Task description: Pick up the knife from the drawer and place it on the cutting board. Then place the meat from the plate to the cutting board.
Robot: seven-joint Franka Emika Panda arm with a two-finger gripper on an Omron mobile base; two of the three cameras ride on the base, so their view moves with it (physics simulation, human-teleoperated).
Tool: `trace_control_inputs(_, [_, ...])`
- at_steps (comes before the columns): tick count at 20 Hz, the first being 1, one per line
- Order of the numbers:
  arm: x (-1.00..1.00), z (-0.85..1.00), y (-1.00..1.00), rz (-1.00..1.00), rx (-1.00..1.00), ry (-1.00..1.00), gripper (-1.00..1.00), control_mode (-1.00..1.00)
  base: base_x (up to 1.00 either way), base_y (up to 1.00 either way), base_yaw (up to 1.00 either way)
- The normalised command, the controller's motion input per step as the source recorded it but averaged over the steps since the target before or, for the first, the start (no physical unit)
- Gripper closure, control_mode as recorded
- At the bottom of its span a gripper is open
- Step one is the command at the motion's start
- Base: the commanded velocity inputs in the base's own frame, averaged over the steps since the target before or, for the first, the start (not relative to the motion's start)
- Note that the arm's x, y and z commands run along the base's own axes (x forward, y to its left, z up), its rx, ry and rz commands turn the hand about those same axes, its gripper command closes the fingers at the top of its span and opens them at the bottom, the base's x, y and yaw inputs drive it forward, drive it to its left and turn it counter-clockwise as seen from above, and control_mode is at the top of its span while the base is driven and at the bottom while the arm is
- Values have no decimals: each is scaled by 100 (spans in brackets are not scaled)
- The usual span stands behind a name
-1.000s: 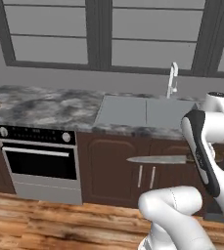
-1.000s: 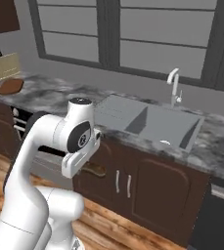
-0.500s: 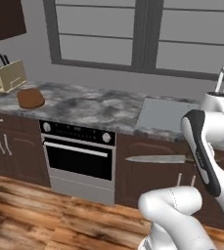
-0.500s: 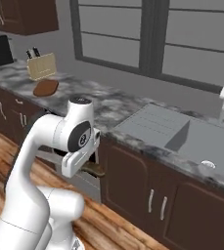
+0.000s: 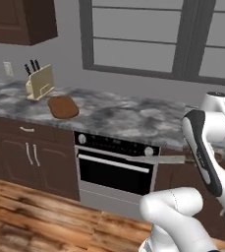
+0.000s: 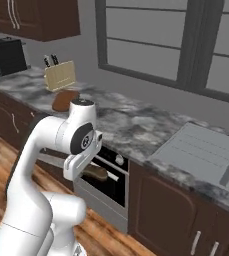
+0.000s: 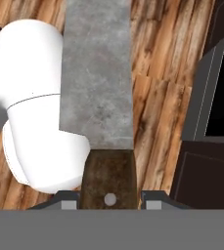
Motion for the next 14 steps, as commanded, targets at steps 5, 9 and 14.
trace_control_inputs(5, [0, 0, 0, 0, 0, 0, 100, 100, 69, 69, -5])
trace_control_inputs(9, [0, 0, 0, 0, 0, 0, 100, 100, 59, 68, -11])
trace_control_inputs(14, [0, 0, 0, 0, 0, 0, 100, 100, 54, 71, -16])
